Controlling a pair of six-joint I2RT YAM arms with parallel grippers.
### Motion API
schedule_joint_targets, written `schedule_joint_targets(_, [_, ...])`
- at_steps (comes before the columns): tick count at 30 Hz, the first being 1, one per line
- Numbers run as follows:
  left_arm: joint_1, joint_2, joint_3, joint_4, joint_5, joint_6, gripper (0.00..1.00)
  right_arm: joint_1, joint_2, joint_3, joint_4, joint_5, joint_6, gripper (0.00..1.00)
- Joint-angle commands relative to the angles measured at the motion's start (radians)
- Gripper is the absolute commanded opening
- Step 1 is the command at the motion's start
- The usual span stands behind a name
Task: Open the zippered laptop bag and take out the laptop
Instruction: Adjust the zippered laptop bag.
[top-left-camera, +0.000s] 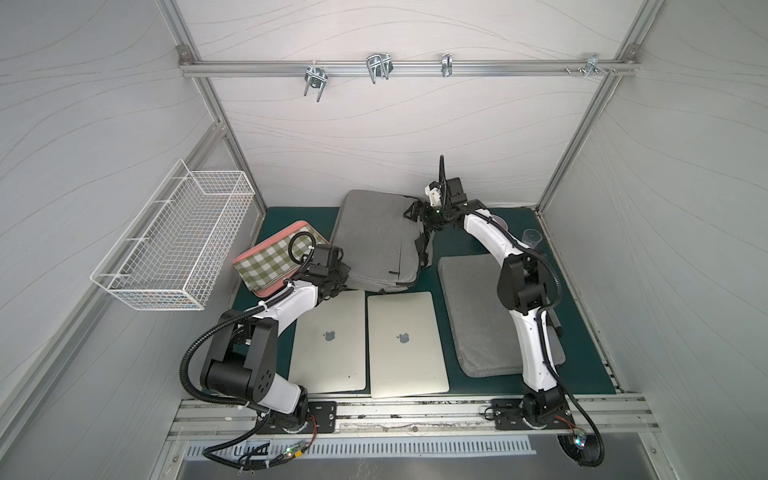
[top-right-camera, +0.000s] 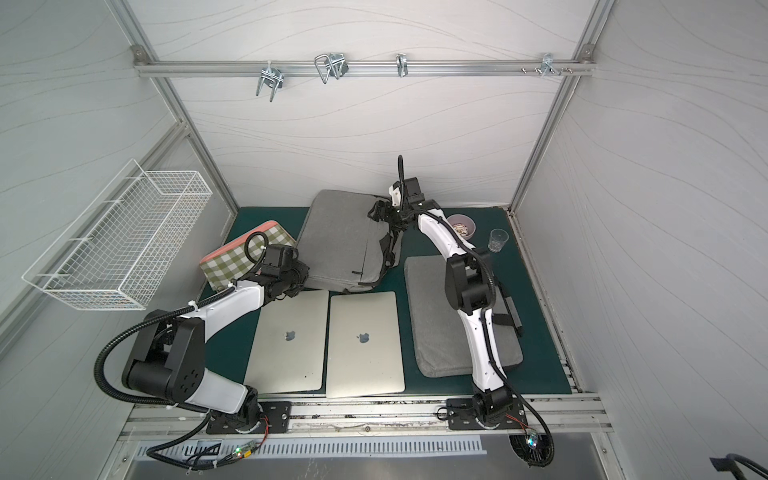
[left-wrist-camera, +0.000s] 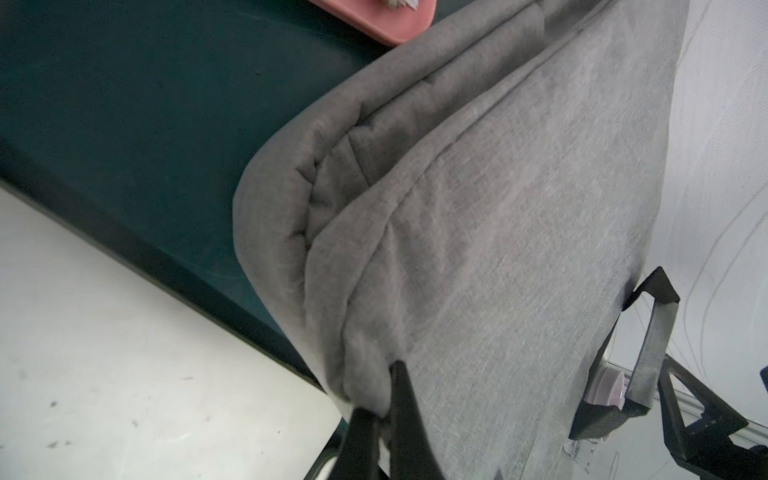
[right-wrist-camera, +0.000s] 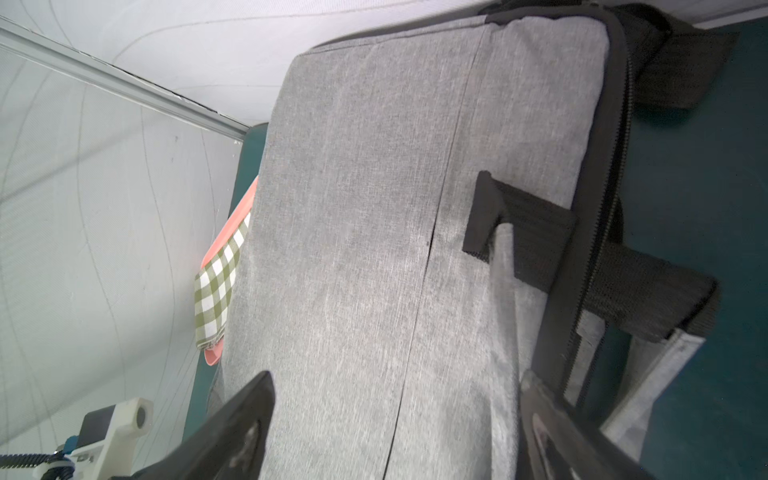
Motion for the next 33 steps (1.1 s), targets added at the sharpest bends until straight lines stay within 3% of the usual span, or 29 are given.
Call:
schedule_joint_targets(1, [-0.002,-0.011,-0.019,0.04,-0.06,-0.042,0.0,-0.009,-0.056,0.024,-0.109,-0.002,-0.05,0.92])
schedule_joint_targets(12, [-0.001,-0.024,-0.027,0.052,-0.057,-0.034,0.01,-0.074,-0.394,-0.335,-0.093,0.008,-0.095,0.93])
schedule_joint_targets(16, [-0.001,-0.031,-0.033,0.056,-0.039,-0.022,0.1,-0.117,-0.532,-0.508,-0.094,0.025,-0.115,0.94])
schedule_joint_targets(20, [-0.001,-0.052,-0.036,0.057,-0.019,0.006,0.26,-0.181,-0.663,-0.652,-0.134,0.046,-0.154,0.94])
schedule_joint_targets(25, [-0.001,-0.114,-0.016,-0.015,0.017,0.141,0.49,-0.284,-0.817,-0.842,-0.18,0.117,-0.205,0.97])
schedule_joint_targets(33, [-0.039,-0.234,0.031,-0.168,0.09,0.369,0.72,-0.515,-0.916,-0.971,-0.289,0.241,-0.298,0.99])
